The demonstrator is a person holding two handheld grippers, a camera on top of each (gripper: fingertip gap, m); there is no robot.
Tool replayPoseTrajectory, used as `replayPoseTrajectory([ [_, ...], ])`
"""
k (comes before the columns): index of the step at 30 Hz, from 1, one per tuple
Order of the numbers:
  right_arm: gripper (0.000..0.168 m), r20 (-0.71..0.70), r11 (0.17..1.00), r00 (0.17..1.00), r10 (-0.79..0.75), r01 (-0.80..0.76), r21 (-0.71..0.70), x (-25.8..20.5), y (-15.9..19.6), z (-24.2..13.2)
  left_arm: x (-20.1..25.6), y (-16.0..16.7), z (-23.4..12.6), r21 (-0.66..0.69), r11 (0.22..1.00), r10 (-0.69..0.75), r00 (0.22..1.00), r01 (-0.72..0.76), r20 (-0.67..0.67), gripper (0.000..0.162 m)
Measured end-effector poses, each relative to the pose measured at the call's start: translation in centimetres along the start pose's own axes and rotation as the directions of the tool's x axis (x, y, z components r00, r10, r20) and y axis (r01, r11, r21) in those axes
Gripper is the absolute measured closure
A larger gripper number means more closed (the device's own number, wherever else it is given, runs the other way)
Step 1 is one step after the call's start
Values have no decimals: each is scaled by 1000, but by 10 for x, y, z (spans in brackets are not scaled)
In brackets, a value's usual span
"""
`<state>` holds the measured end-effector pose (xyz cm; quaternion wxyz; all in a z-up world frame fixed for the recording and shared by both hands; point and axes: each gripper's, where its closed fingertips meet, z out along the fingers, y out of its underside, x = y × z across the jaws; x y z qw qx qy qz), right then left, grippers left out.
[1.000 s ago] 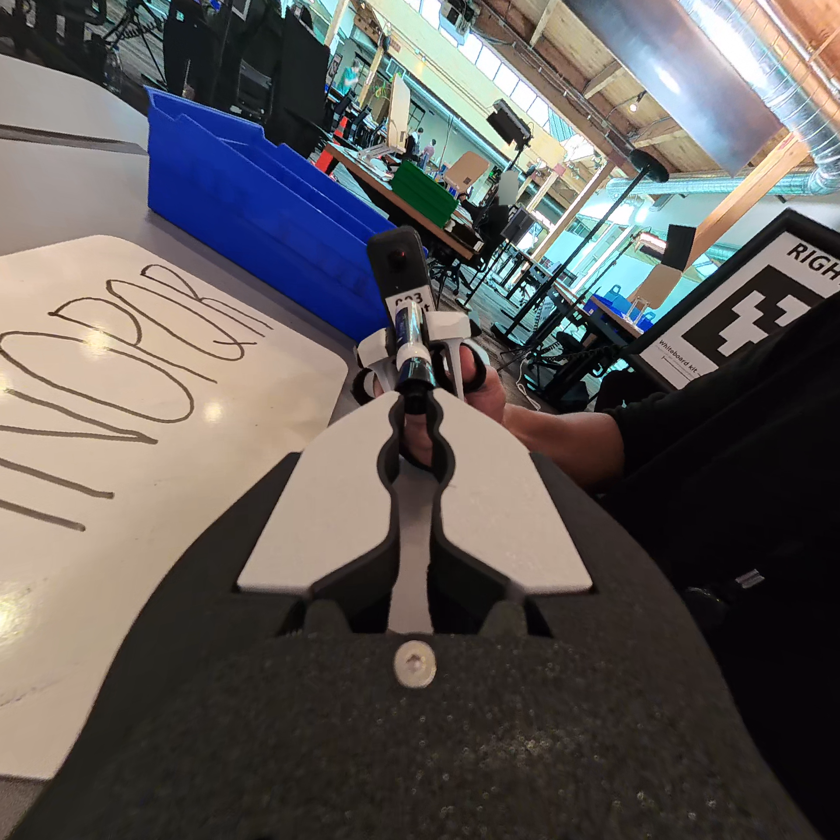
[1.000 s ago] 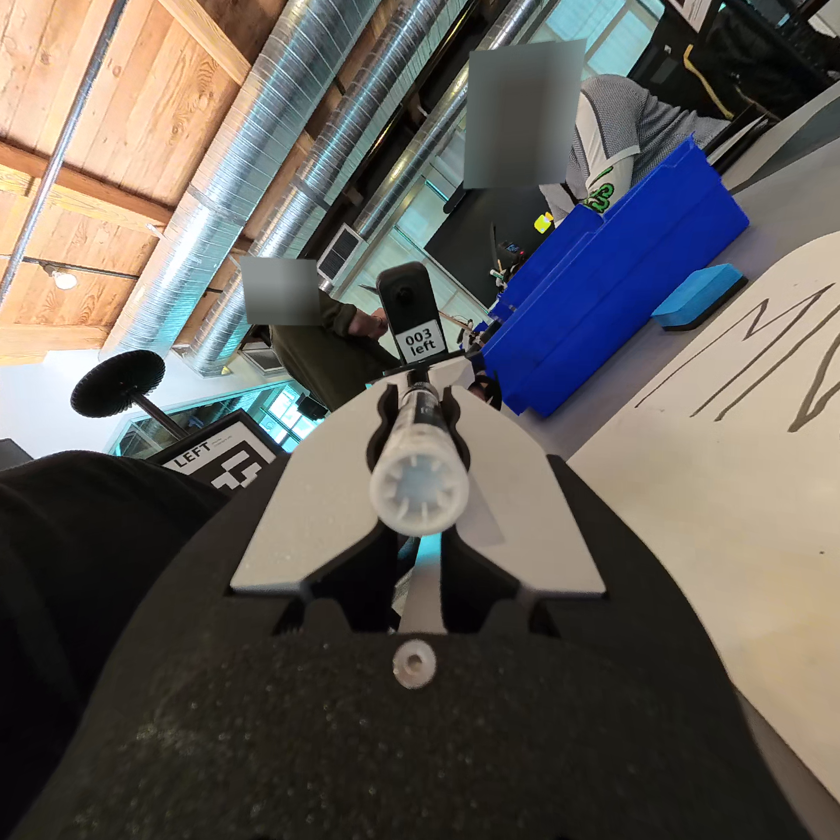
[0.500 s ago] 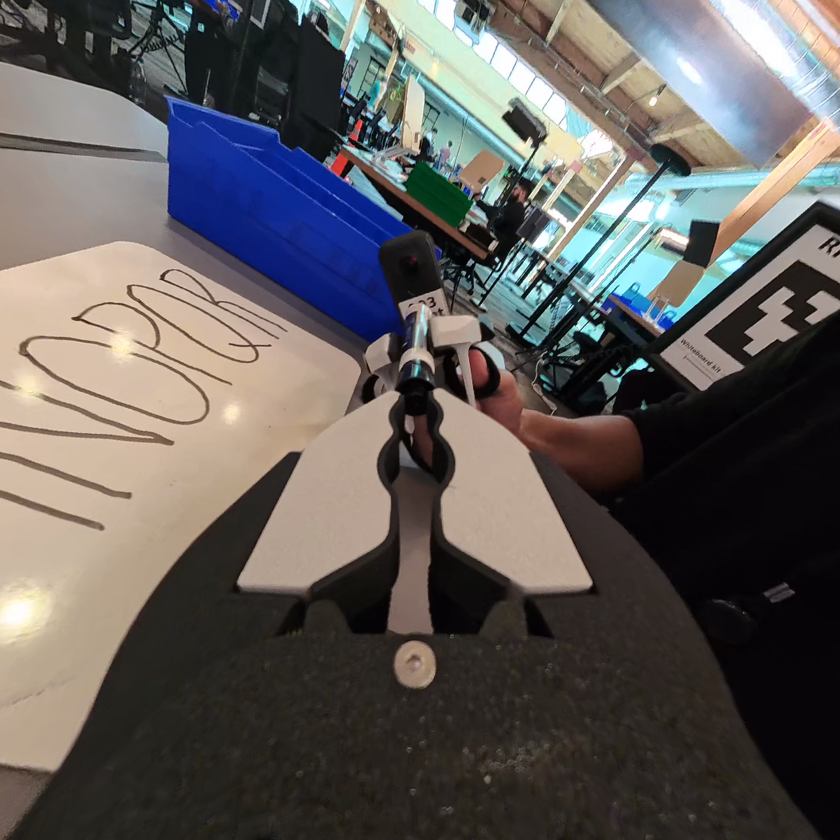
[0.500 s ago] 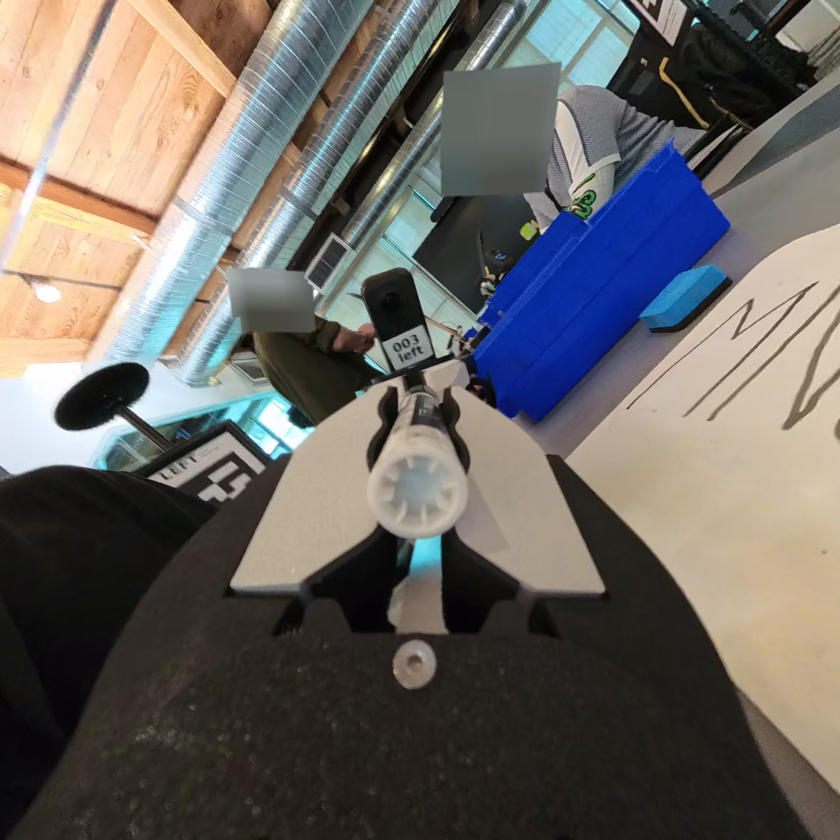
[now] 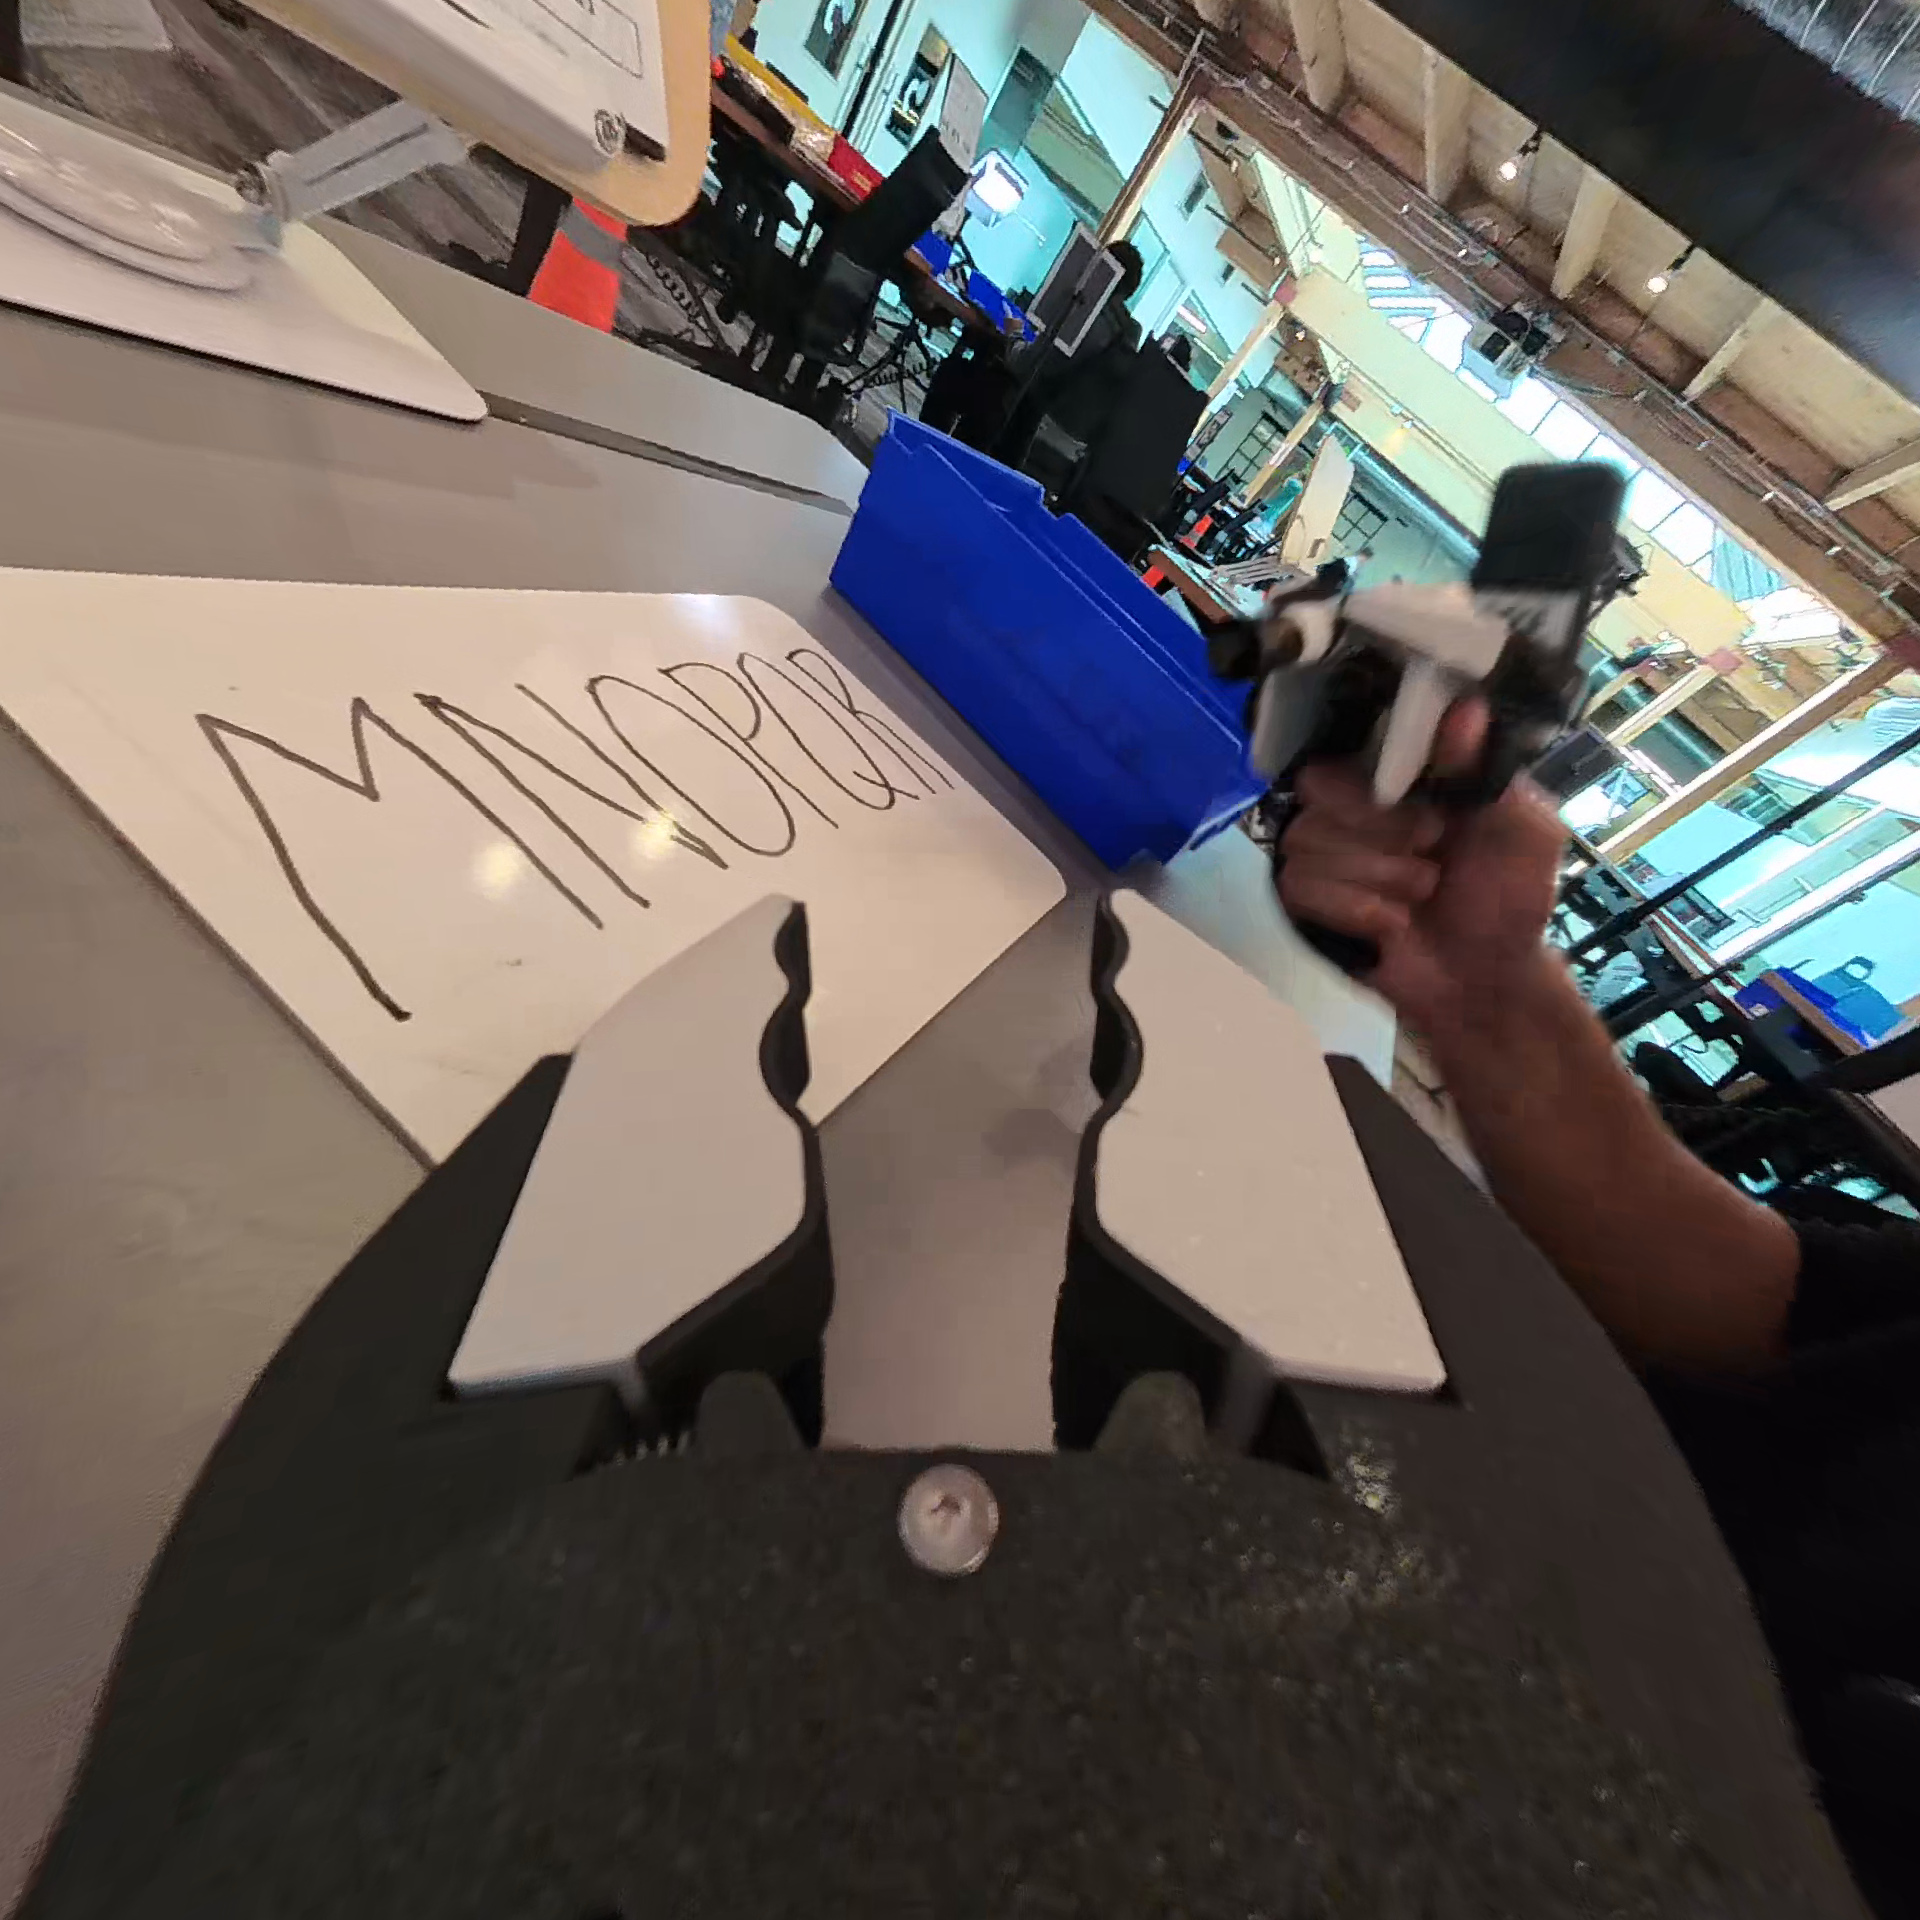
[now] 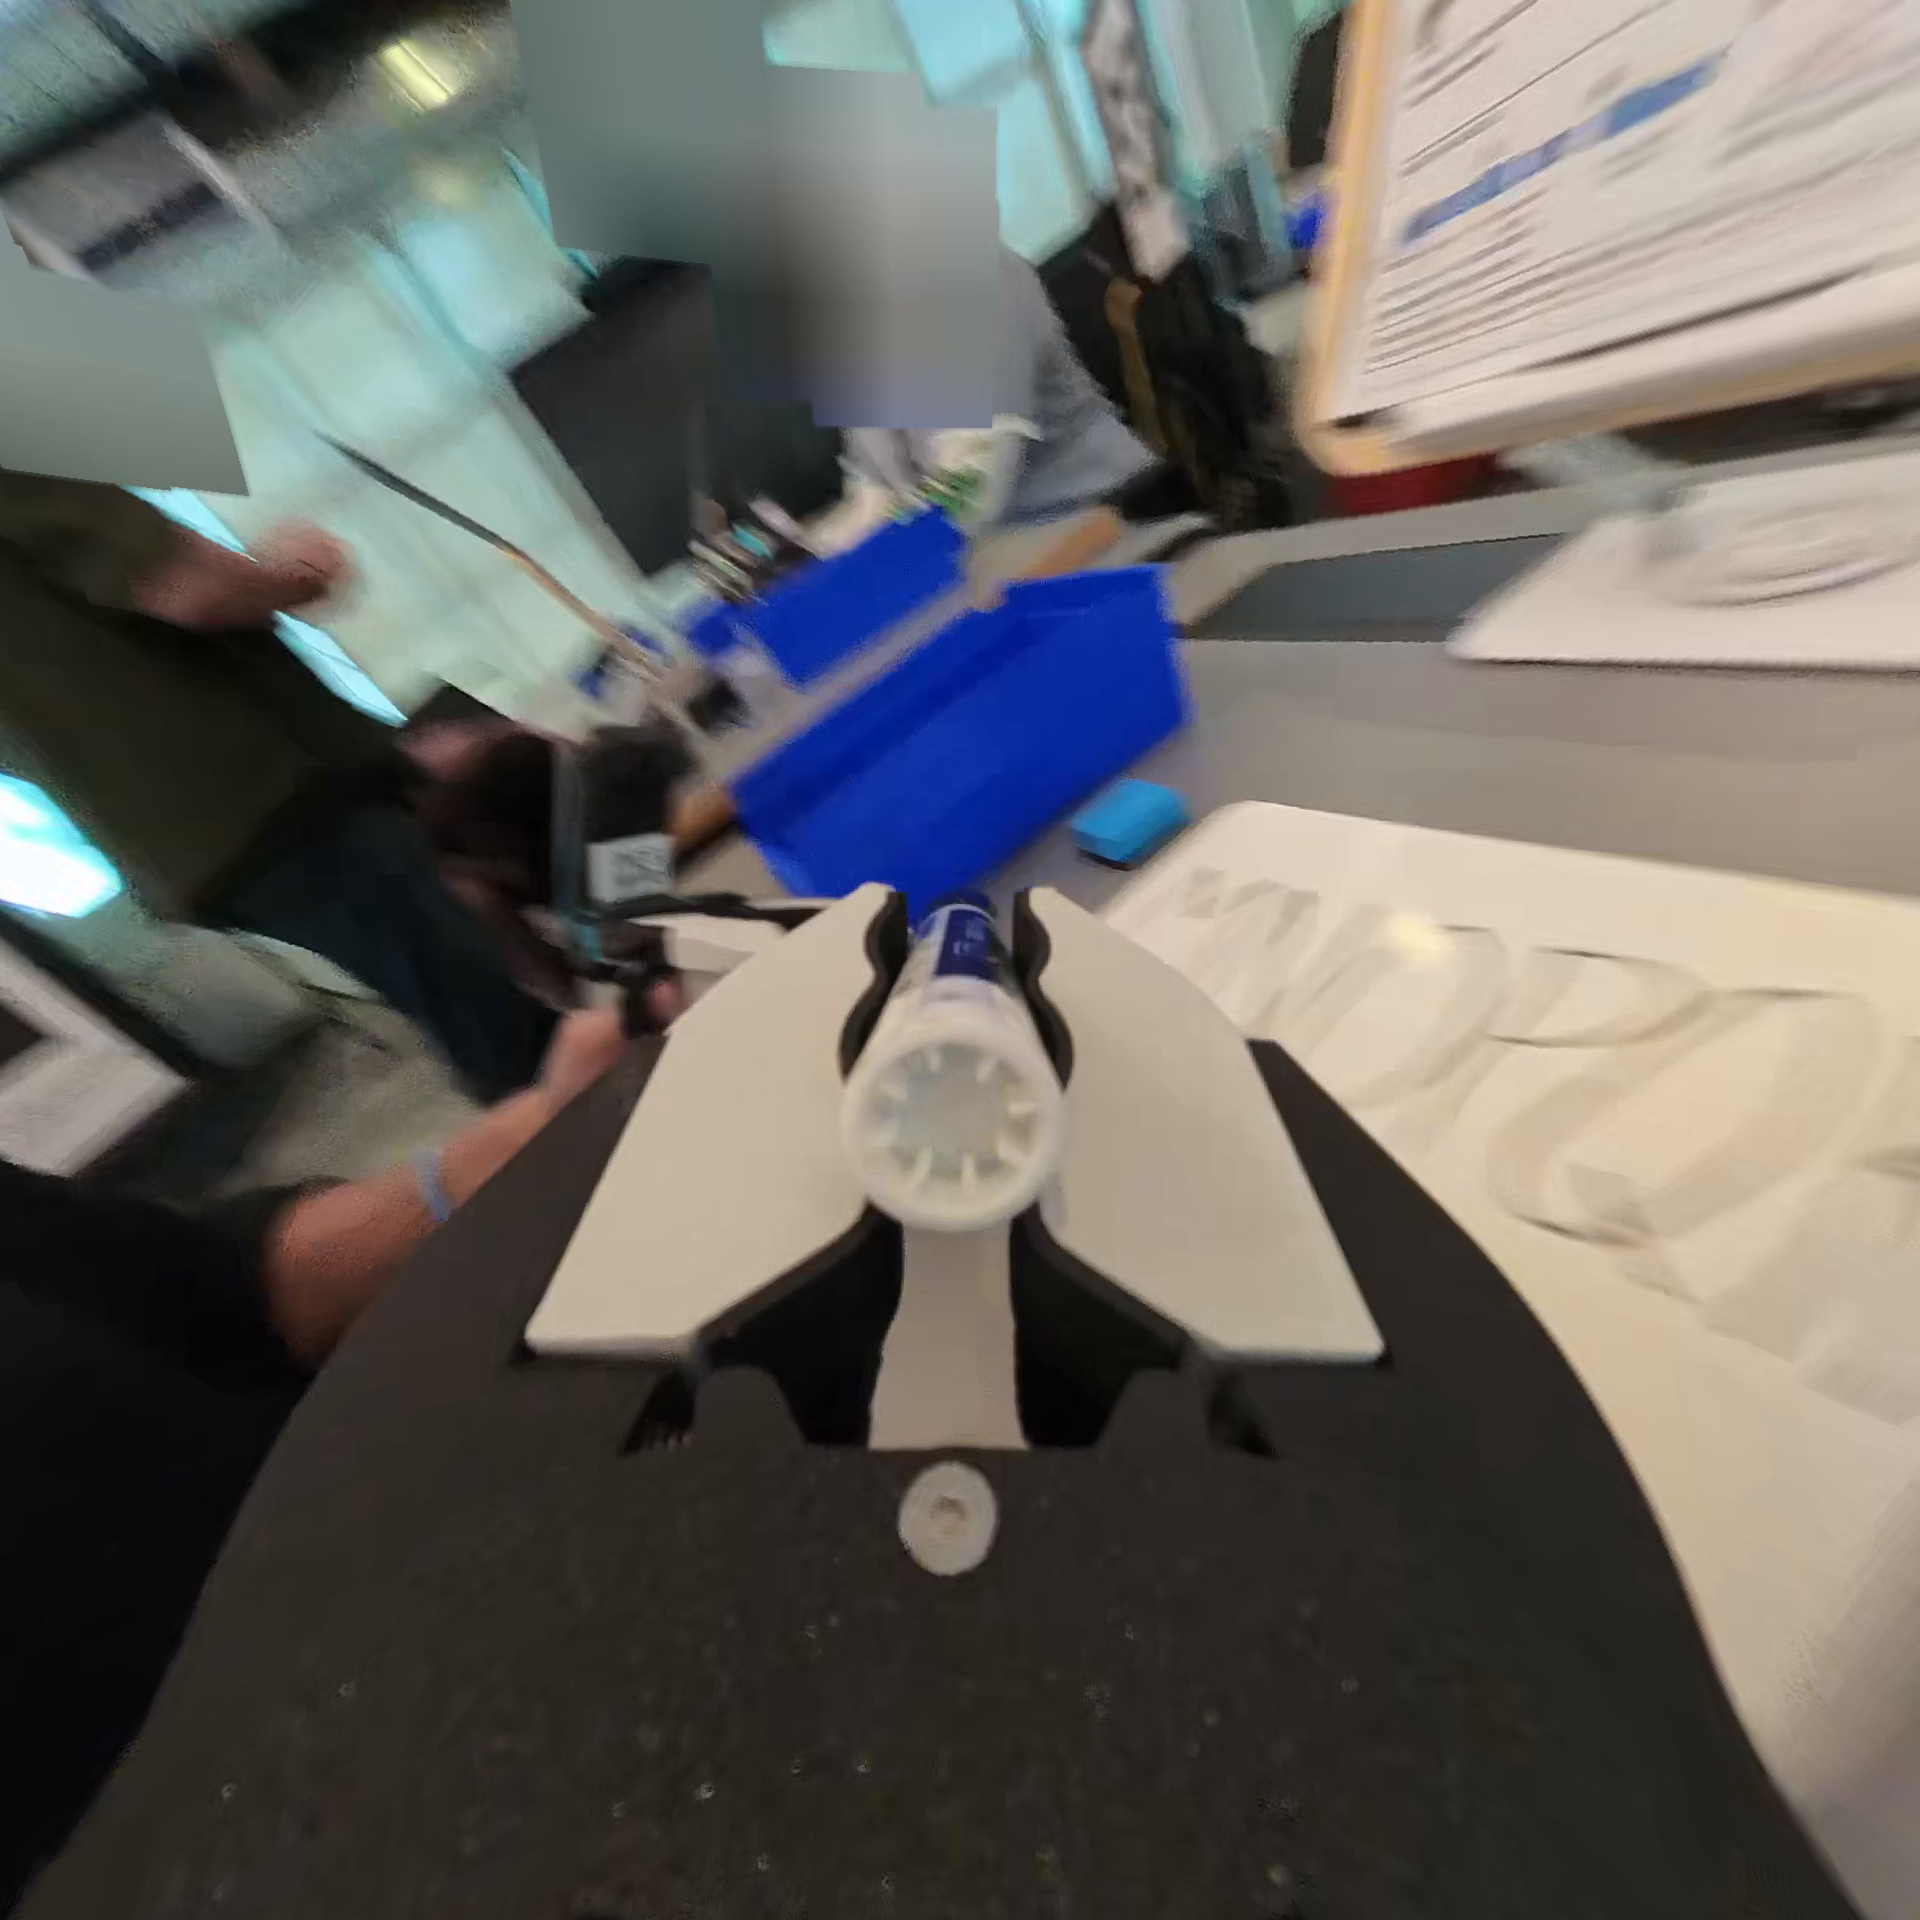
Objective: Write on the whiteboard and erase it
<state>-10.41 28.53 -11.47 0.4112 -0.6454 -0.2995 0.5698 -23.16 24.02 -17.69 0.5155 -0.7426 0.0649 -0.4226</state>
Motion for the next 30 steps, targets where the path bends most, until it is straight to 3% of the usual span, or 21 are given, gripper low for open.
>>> replayPoseTrajectory([
  [2, 149, -304, 977, 942, -145, 87, -195, 37, -38, -60, 1, 2, -1, -9, 1000, -5, 1000, 5, -8, 111],
  [4, 149, -632, 940, 753, -184, -52, -336, 99, -75, -143, 3, 4, 0, -14, 1000, 3, 1000, -3, -23, 112],
  [5, 149, -729, 908, 660, -180, -173, -381, 129, -80, -177, 6, 6, 2, -32, 999, 5, 999, -6, -38, 112],
  [6, 149, -780, 838, 602, -171, -328, -437, 156, -69, -201, 7, 10, 5, -59, 998, 6, 999, -9, -47, 112],
  [8, 148, -800, 655, 583, -143, -550, -518, 193, -34, -219, 10, 16, 11, -84, 996, 17, 999, -21, -52, 112],
  [11, 148, -813, 481, 550, -194, -668, -567, 232, 2, -226, 17, 22, 16, -112, 993, 17, 997, -25, -76, 112],
  [14, 148, -838, 403, 495, -228, -736, -544, 259, 19, -231, 20, 24, 18, -117, 993, 4, 996, -14, -88, 112],
  [17, 148, -861, 420, 464, -208, -753, -507, 283, 26, -227, 18, 26, 17, -130, 991, 23, 997, -33, -78, 112],
  [21, 142, -900, 521, 411, -148, -741, -424, 307, 26, -223, 19, 28, 17, -136, 990, 28, 996, -40, -85, 111],
  [27, 134, -883, 584, 453, -120, -687, -432, 304, 22, -218, 17, 33, 18, -158, 985, 53, 996, -63, -67, 111],
  [30, 124, -866, 737, 479, -140, -534, -414, 283, -17, -210, 12, 31, 16, -155, 986, 57, 998, -62, -35, 111],
])
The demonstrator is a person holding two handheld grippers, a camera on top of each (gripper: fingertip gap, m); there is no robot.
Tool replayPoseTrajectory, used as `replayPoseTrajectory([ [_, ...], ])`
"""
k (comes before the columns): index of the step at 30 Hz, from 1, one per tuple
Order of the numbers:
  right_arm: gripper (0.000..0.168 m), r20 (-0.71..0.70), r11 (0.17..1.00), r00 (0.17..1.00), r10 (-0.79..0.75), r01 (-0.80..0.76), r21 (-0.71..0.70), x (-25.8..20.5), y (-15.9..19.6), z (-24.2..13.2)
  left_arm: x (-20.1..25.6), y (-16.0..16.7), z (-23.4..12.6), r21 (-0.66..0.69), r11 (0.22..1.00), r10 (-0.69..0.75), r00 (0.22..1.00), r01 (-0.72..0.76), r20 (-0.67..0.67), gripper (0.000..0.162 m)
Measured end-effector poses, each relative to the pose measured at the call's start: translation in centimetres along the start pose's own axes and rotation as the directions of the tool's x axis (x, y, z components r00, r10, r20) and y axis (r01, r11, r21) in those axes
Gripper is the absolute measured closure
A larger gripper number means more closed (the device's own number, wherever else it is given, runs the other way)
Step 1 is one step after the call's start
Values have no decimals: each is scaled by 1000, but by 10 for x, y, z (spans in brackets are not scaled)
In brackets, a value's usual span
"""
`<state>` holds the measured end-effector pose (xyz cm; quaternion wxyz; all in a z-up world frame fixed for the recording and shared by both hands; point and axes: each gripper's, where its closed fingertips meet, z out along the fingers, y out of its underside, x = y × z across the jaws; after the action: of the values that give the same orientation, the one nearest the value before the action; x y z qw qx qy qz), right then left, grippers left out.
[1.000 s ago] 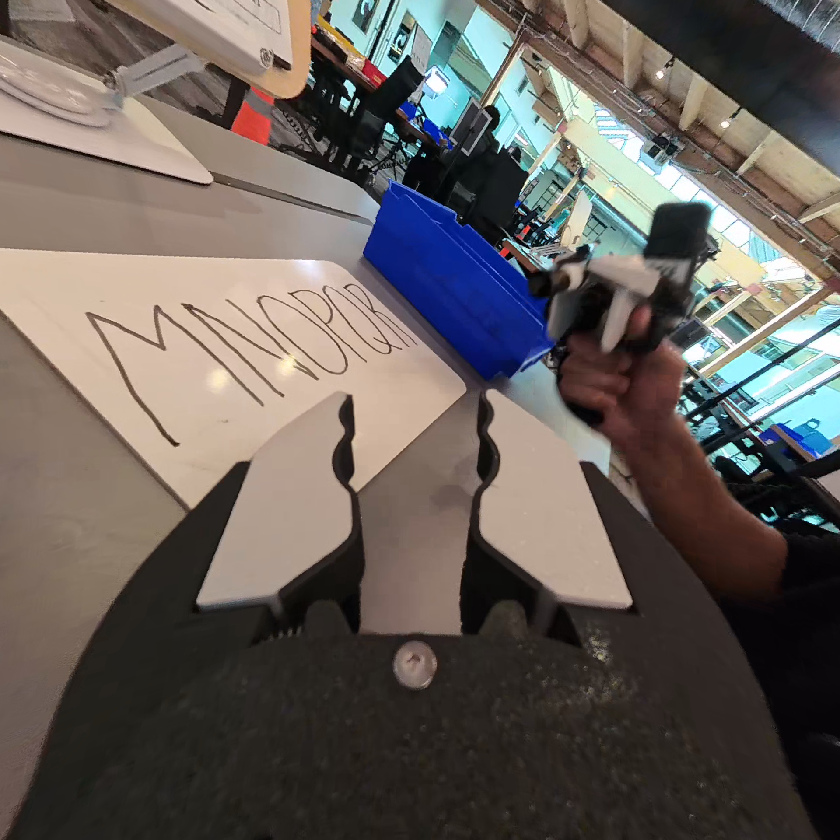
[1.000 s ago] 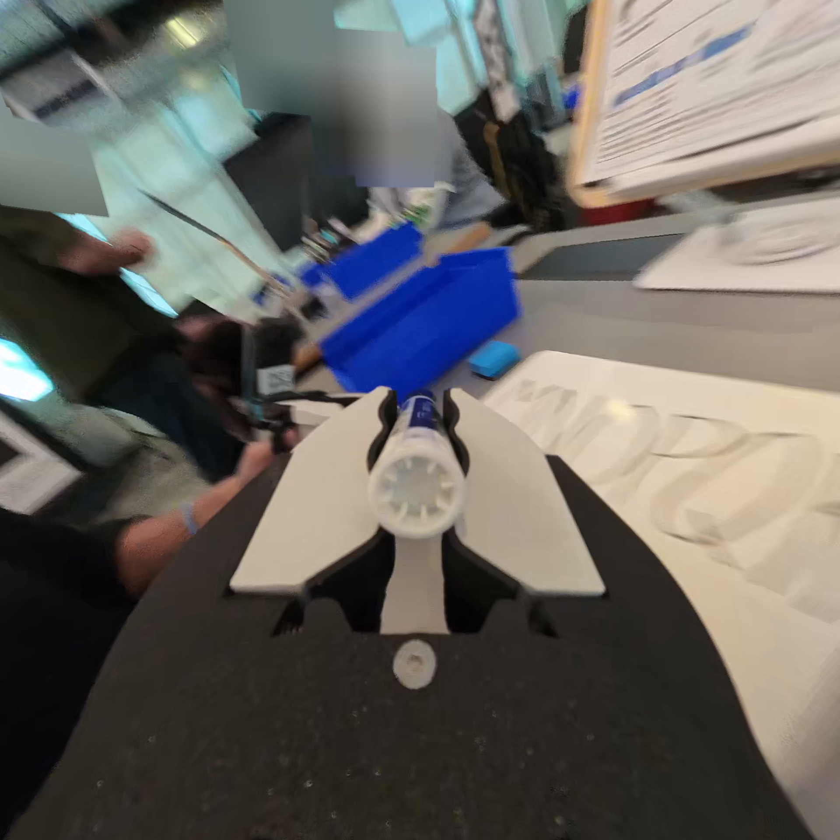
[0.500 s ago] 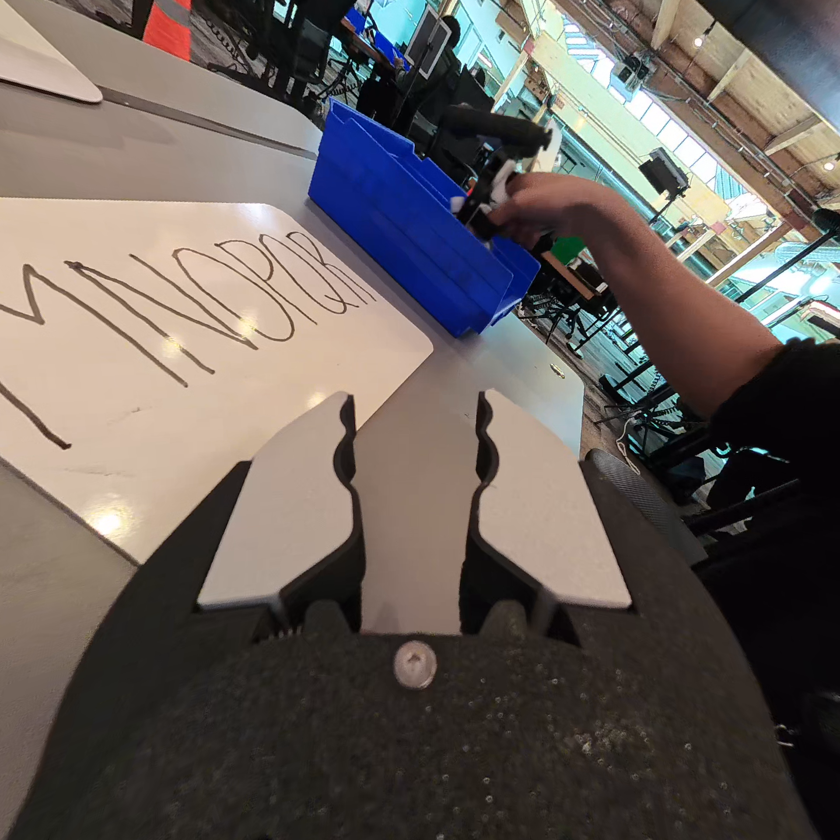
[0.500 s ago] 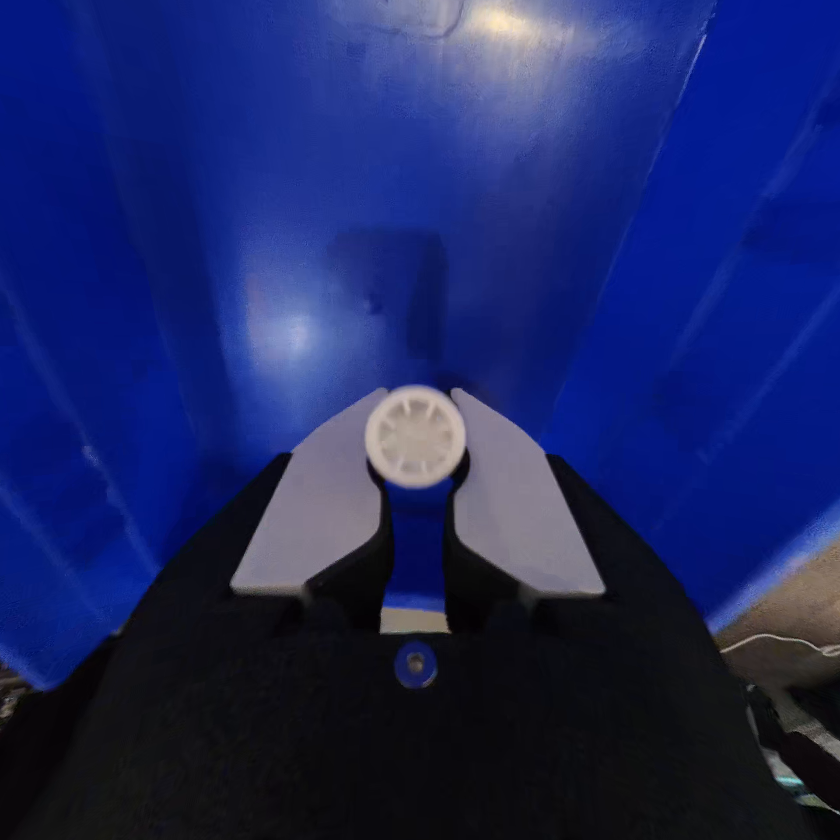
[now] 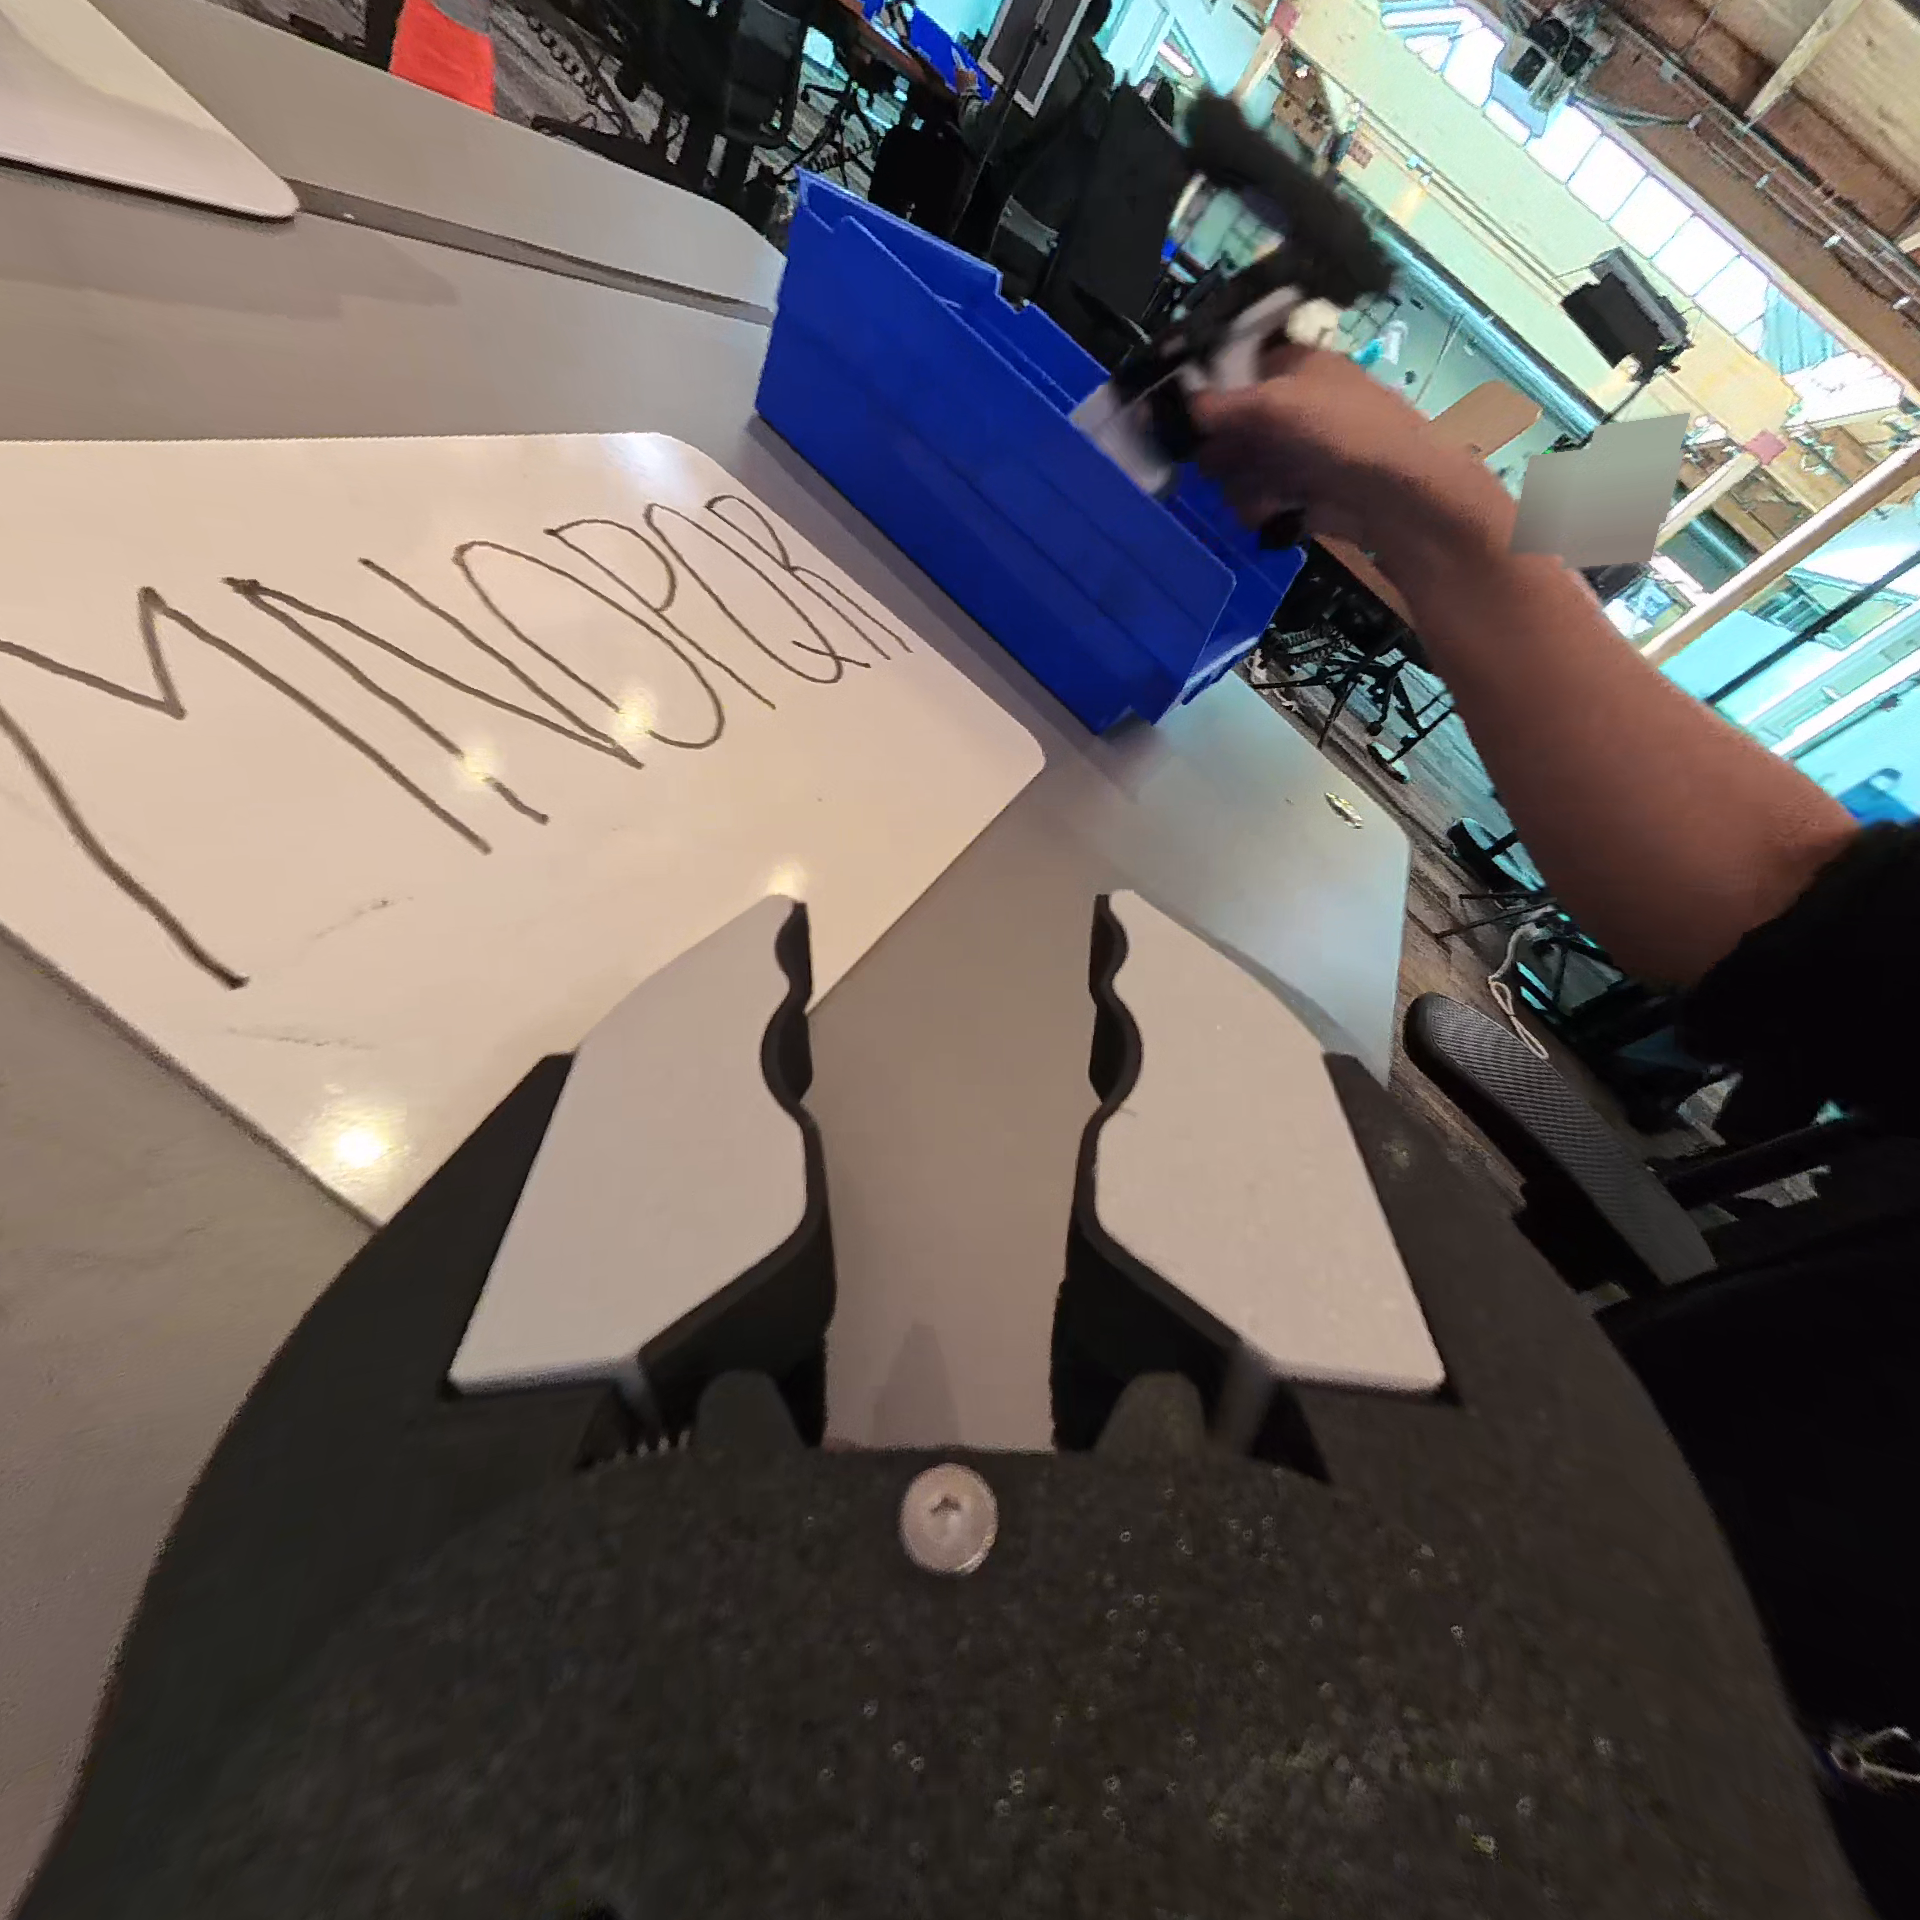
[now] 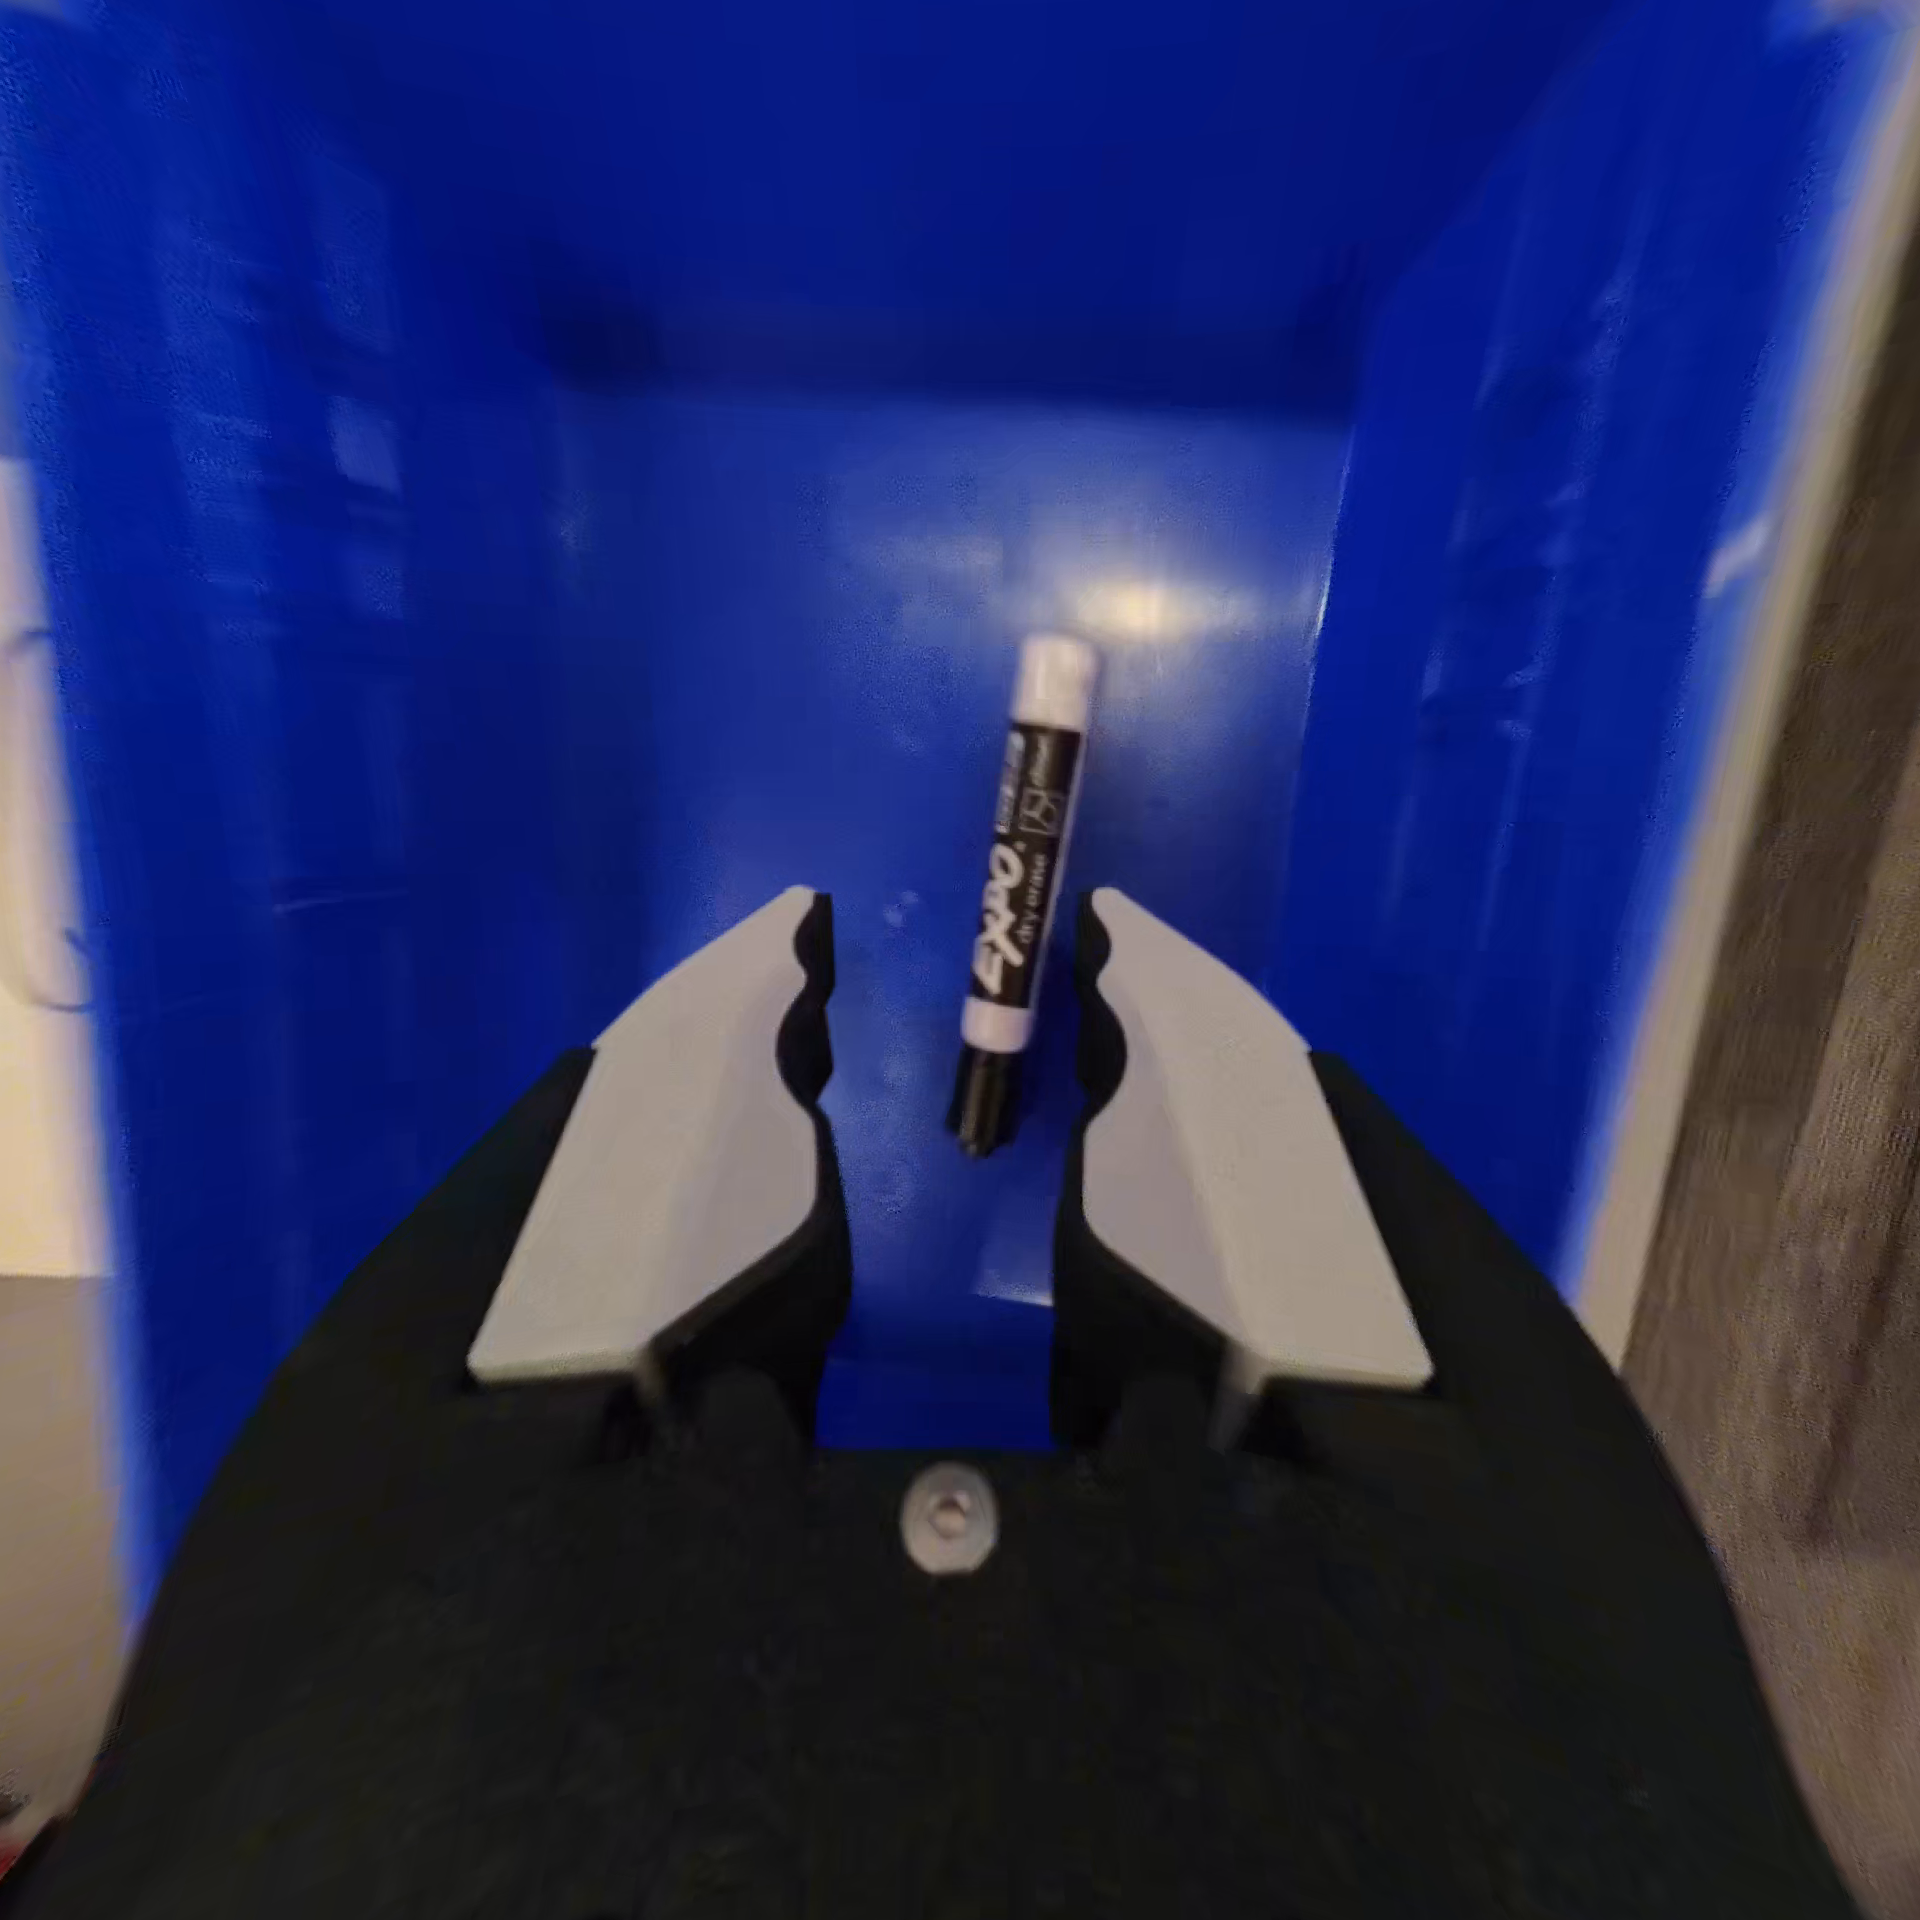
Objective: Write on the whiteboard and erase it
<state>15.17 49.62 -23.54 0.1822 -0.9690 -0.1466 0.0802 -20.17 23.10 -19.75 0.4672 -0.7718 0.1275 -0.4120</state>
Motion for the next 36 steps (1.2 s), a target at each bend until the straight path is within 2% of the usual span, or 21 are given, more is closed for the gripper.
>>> replayPoseTrajectory([
  [2, 122, 10, 958, 996, -88, 82, 275, -34, -13, -52, -10, -1, -2, 3, 1000, 8, 998, -9, 66, 111],
  [3, 122, 30, 901, 986, -164, 137, 411, -63, -11, -78, -19, 0, -4, -1, 1000, 12, 992, -12, 126, 112],
  [5, 121, 124, 764, 944, -306, 165, 623, -133, 15, -114, -43, 2, -8, -21, 999, 29, 958, -24, 284, 112],
  [6, 123, 227, 711, 894, -386, 132, 691, -174, 37, -123, -57, 2, -12, -39, 999, 49, 926, -37, 375, 112],
  [7, 126, 347, 691, 821, -453, 77, 719, -213, 63, -127, -74, 0, -17, -56, 997, 75, 875, -54, 479, 111],
  [9, 127, 545, 727, 678, -493, -23, 686, -268, 112, -117, -105, -8, -26, -113, 992, 120, 750, -61, 650, 105],
  [11, 127, 628, 763, 599, -496, -45, 645, -295, 143, -98, -131, -24, -30, -145, 988, 144, 649, -52, 747, 99],
  [15, 128, 660, 767, 530, -533, -28, 642, -306, 164, -90, -184, -51, -27, -128, 991, 94, 527, 28, 845, 96],
  [18, 128, 567, 729, 577, -588, 73, 680, -296, 168, -81, -218, -63, -32, -95, 993, 53, 453, 70, 890, 95],
  [20, 128, 568, 726, 574, -590, 70, 684, -294, 169, -84, -235, -58, -31, -116, 987, 55, 438, 114, 897, 95],
  [22, 129, 597, 729, 553, -581, 27, 684, -293, 169, -91, -241, -50, -26, -131, 979, 44, 468, 155, 883, 109],
  [24, 129, 618, 733, 539, -572, -1, 680, -292, 168, -94, -234, -55, -23, -126, 981, 34, 502, 150, 864, 110],
  [26, 130, 625, 743, 541, -562, -1, 669, -289, 168, -91, -206, -73, 1, -116, 991, 44, 651, 69, 758, 110],
  [28, 130, 623, 750, 556, -550, 2, 661, -285, 167, -88, -165, -83, 33, -188, 981, 159, 795, -57, 586, 110],
  [29, 130, 627, 753, 555, -547, -1, 658, -284, 167, -87, -140, -71, 52, -278, 956, 216, 876, -99, 431, 110],
  [30, 130, 630, 756, 555, -543, -3, 654, -284, 166, -87, -123, -57, 63, -361, 923, 256, 911, -131, 324, 110],
  [33, 130, 624, 759, 564, -541, 8, 651, -283, 165, -84, -108, -29, 74, -494, 834, 397, 889, -245, 230, 110],
  [36, 129, 618, 765, 568, -543, 31, 644, -287, 166, -79, -113, -16, 74, -525, 812, 422, 877, -254, 229, 110],
])
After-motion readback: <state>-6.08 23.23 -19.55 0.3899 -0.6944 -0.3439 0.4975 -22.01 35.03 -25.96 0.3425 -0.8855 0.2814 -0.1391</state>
